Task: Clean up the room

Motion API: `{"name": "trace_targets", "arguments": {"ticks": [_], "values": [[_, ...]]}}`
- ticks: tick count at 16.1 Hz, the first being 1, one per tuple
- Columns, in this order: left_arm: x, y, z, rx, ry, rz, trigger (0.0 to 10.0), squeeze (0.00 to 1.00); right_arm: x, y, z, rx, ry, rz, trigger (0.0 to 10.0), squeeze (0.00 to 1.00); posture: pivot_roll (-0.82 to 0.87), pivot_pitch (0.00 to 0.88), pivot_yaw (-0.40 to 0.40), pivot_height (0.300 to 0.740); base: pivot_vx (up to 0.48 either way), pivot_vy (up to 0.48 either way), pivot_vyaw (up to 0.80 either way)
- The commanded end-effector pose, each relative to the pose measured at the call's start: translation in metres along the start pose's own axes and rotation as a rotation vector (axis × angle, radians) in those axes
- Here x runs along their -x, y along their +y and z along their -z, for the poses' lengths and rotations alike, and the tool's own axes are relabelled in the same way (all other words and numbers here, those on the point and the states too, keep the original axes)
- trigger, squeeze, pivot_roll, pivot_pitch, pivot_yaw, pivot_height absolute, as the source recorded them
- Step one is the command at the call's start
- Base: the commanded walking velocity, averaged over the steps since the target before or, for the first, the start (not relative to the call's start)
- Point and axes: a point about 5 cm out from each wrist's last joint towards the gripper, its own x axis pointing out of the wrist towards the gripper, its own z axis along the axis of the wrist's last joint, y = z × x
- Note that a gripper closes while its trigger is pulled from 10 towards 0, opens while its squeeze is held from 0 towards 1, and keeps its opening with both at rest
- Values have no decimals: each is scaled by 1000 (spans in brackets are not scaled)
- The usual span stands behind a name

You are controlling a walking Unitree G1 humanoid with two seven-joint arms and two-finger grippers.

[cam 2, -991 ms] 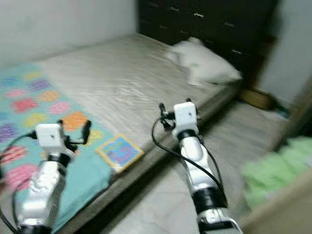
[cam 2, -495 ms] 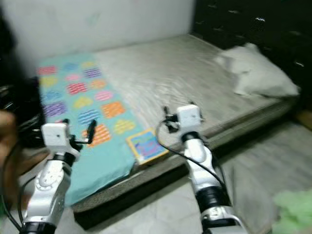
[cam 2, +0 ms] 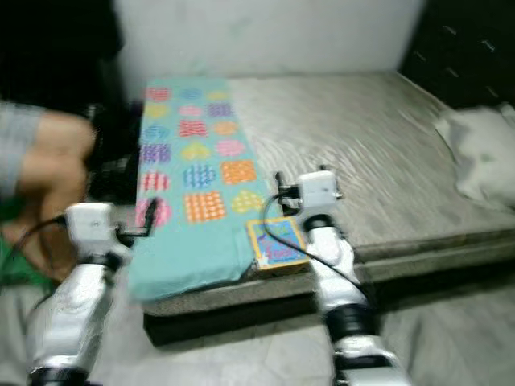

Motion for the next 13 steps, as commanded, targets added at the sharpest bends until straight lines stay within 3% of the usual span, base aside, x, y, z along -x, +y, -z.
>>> {"name": "trace_targets", "arguments": {"ticks": [1, 7, 13], "values": [[-2, -6, -6, 8, -30, 16, 10000, 0, -2, -4, -3, -20, -3, 7, 10000, 0, 16, 0, -77, 740, 0, 0, 0], [9, -10, -4, 25, -25, 57, 10000, 0, 7, 7, 6, 8, 7, -46, 10000, 0, 18, 0, -70, 740, 86, 0, 0], [10, -28, 1, 44, 18, 148, 10000, 0, 16, -3, 7, 15, 0, -4, 10000, 0, -22, 0, -21, 740, 298, 0, 0]]}}
